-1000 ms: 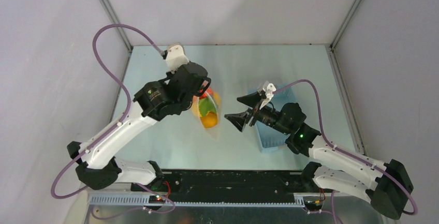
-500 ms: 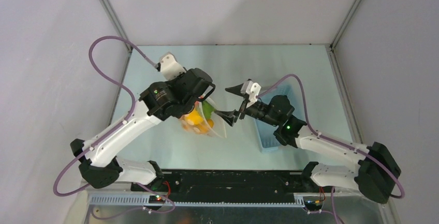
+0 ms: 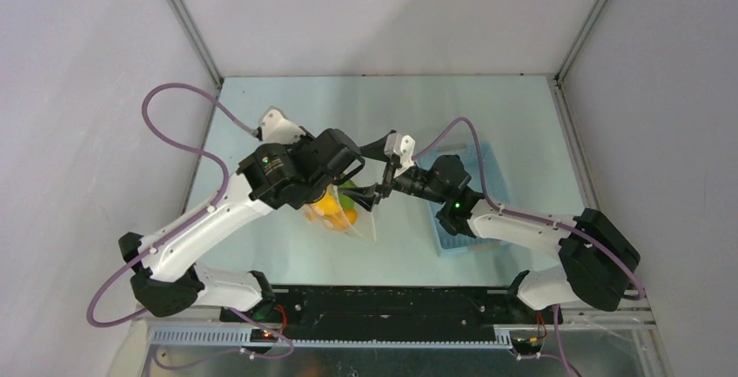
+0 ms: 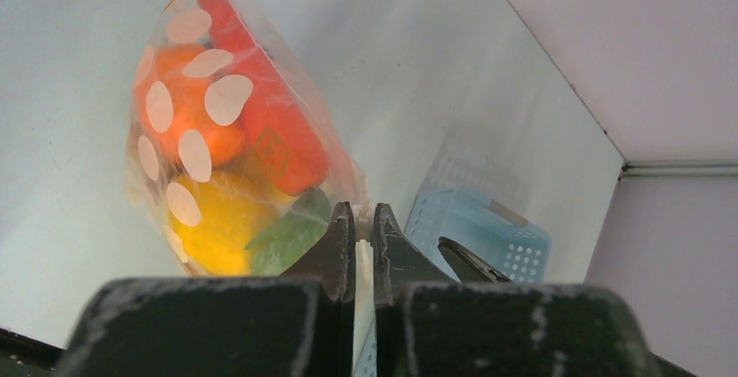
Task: Place the food in the zip-top bag and seal the zipper
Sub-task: Adjust the zipper food storage bag at the center of the board.
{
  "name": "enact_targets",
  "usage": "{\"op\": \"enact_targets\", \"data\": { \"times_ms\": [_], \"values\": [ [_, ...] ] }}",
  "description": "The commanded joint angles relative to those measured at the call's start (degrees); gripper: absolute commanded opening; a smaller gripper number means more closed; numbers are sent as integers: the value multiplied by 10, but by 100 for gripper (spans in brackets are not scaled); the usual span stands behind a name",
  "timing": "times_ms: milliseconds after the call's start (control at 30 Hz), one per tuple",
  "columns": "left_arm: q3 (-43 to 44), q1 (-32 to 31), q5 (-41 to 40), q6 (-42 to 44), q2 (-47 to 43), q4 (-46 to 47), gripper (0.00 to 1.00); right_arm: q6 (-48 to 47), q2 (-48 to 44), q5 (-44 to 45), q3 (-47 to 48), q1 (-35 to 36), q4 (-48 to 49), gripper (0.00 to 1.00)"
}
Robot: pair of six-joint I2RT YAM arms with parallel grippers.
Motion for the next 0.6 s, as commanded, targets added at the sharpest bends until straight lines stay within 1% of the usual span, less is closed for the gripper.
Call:
{"op": "enact_targets", "data": {
  "times_ms": [0,67,200,367,433,467,500,533,567],
  "values": [
    [9,-9,-47,-83,-21,-31,0,7,20,16,33,2,50,100],
    [0,-10,-51,-90,-29,-32,0,5,33,18,37,6,44,100],
    [-22,-11,-45,-69,-42,2,0,-3,67,25,48,16,26,100],
    [-16,-12,-46,-71,-29,0,0,-5,87,48,57,34,14,93],
    [-11,-12,-44,-68,-26,-3,0,-17,93,70,64,46,1,82],
    [-10,-12,-46,-68,-26,-4,0,-20,93,83,64,48,-5,68],
    [-12,-12,-47,-68,-27,-4,0,-21,93,90,64,51,-8,60],
    [-13,-12,-48,-69,-28,-4,0,-20,92,107,64,51,-11,42],
    [-18,-12,-51,-69,-31,-3,0,-18,91,113,64,51,-14,34]
  ]
}}
